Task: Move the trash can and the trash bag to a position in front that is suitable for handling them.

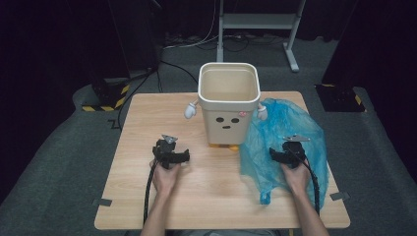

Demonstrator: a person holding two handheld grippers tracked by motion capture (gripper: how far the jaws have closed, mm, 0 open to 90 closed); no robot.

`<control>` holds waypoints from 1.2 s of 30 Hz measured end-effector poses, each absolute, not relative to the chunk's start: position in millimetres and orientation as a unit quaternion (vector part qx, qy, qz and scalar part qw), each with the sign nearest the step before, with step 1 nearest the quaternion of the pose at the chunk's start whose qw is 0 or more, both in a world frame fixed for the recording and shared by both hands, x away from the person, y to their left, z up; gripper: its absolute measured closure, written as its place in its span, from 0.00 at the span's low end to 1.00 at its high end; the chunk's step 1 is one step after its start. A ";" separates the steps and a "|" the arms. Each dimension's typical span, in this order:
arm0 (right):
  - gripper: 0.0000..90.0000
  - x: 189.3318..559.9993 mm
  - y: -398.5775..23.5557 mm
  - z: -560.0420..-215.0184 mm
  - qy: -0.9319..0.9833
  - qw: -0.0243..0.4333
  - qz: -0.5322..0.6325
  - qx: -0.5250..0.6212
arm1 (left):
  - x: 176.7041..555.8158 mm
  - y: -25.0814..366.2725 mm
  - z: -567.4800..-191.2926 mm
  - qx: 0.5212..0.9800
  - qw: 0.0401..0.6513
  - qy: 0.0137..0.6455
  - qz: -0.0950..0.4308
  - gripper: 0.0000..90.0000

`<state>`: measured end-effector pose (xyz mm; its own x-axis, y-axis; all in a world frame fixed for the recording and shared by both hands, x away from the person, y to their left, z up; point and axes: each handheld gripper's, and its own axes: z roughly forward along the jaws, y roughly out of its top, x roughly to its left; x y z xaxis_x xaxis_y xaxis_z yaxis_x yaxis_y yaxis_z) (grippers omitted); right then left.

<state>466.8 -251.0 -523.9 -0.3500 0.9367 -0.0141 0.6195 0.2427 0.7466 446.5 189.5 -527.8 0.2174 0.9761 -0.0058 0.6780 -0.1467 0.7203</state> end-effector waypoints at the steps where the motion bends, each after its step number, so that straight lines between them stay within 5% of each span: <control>1: 0.32 466.8 -250.9 -523.9 0.751 0.238 0.332 0.518 | 446.5 189.5 -527.8 0.717 0.307 0.576 0.243 0.09; 11: 0.29 465.6 -249.0 -523.8 0.747 0.240 0.328 0.526 | 446.7 187.8 -527.7 0.715 0.305 0.579 0.244 0.09; 19: 0.28 462.0 -249.6 -511.7 0.751 0.196 0.362 0.516 | 444.4 184.8 -525.7 0.736 0.321 0.550 0.230 0.16; 36: 0.27 450.3 -202.3 -467.3 0.776 0.171 0.465 0.391 | 436.9 146.2 -487.4 0.773 0.421 0.428 0.205 0.17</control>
<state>450.3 -202.3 -467.3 -0.6364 0.7651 0.0979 0.4468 0.2622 0.8554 436.9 146.2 -487.4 0.5499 0.8341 -0.0432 0.4891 -0.2796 0.8262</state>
